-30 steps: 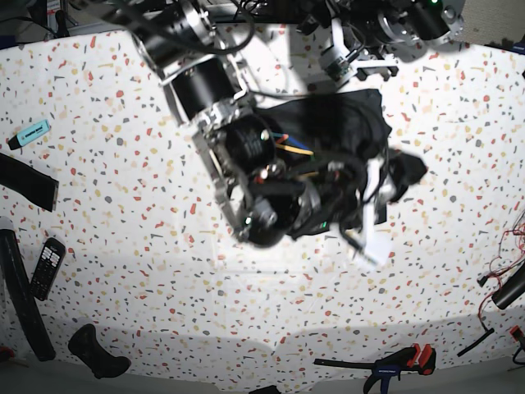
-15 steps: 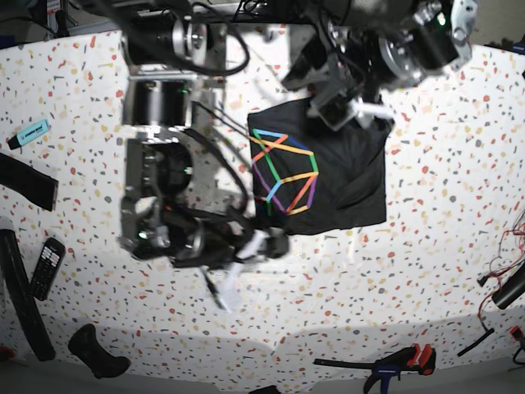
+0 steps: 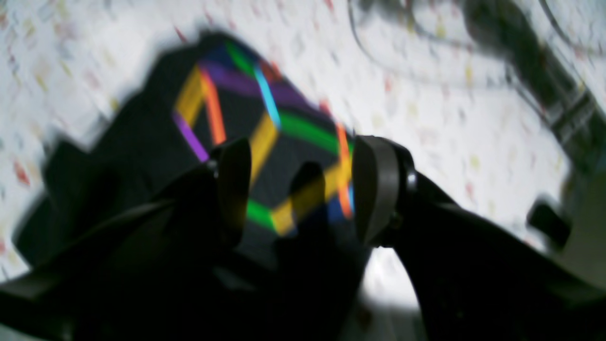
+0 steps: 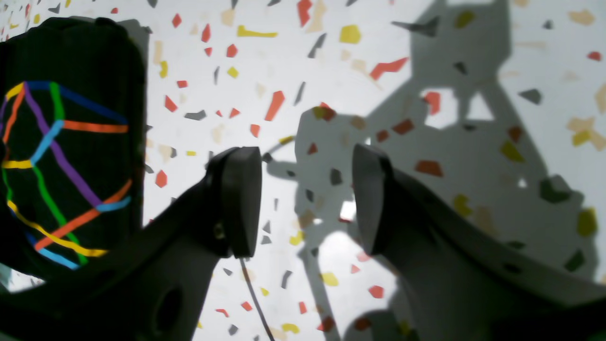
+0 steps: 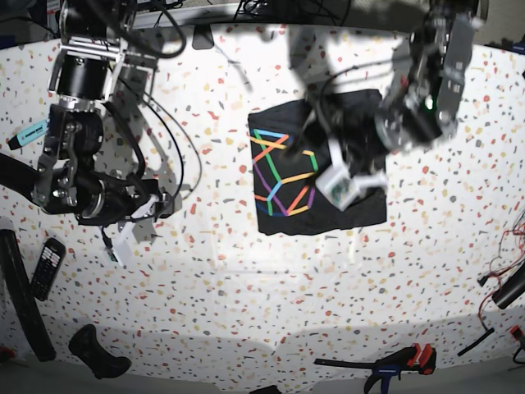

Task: Fold the T-shirt properly
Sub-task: 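Grasp the folded shirt edges with both grippers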

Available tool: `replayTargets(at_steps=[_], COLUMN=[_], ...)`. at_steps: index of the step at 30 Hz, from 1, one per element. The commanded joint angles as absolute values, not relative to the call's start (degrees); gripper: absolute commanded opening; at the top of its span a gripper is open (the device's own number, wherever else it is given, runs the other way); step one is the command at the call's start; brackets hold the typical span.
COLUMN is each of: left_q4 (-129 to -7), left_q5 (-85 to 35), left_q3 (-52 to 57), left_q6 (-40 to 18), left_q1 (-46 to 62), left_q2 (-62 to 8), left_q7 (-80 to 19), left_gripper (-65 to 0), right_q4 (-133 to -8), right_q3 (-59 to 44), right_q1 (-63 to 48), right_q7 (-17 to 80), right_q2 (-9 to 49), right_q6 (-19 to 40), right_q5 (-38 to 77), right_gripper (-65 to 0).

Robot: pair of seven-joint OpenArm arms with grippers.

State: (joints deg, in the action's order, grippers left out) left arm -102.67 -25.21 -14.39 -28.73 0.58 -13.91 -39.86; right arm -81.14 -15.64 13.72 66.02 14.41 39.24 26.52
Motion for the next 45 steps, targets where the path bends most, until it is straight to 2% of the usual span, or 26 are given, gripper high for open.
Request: replayTargets(at_steps=[1,7,11,14,25,35,37,40,45], left_q4=[-102.0,-89.5,-78.9,-74.9,-75.0,-75.0,-75.0,-77.2,-91.1], left_q5=[-26.0,-27.0,-17.6,-16.8,-27.6,-27.5,-28.1,-39.4,-39.2], left_q3=[-14.2,-14.2,-14.2,-14.2,-14.2,-14.2,-14.2,-14.2,-14.2], left_q6=[-28.9,-29.0,-28.5,-28.5,-28.5,-28.4,-28.2,-27.6,-27.8], left_q1=[-1.8,-9.0,-13.3,-16.4,-23.0,-19.3,-18.3,-18.1,-18.1], left_q2=[-13.8,-13.6,-14.0,-16.3,-27.7,-36.2,-36.9,-37.0,-33.5], left_q7=[-38.8,-38.7,-37.8,-38.5,-44.1,-45.0,-45.1,-47.2,-50.4], left_gripper=[-33.0,-33.0,-33.0,-33.0,-33.0,-33.0,-33.0,-33.0,-33.0], right_q4=[-82.0,-82.0,-82.0,-82.0,-82.0,-82.0,-82.0,-82.0,-82.0], right_q3=[-15.7,-15.7,-15.7,-15.7,-15.7,-15.7,-15.7,-15.5,-12.5], right_q1=[15.2,15.2,15.2,15.2,15.2,15.2,15.3,16.7,22.9], right_q7=[65.1,65.0,65.0,65.1,65.0,64.9,64.9,65.0,64.7], right_q2=[15.1,15.1,15.1,15.1,15.0,14.8,14.7,13.8,9.0], right_q6=[39.5,39.6,39.6,39.6,39.6,39.6,39.6,39.6,40.0], right_q5=[27.4,27.4,27.4,27.4,30.5,31.7,35.8,43.8,43.7], right_gripper=[-35.9,-35.9,-35.9,-35.9,-35.9,-35.9,-35.9,-35.9,-35.9])
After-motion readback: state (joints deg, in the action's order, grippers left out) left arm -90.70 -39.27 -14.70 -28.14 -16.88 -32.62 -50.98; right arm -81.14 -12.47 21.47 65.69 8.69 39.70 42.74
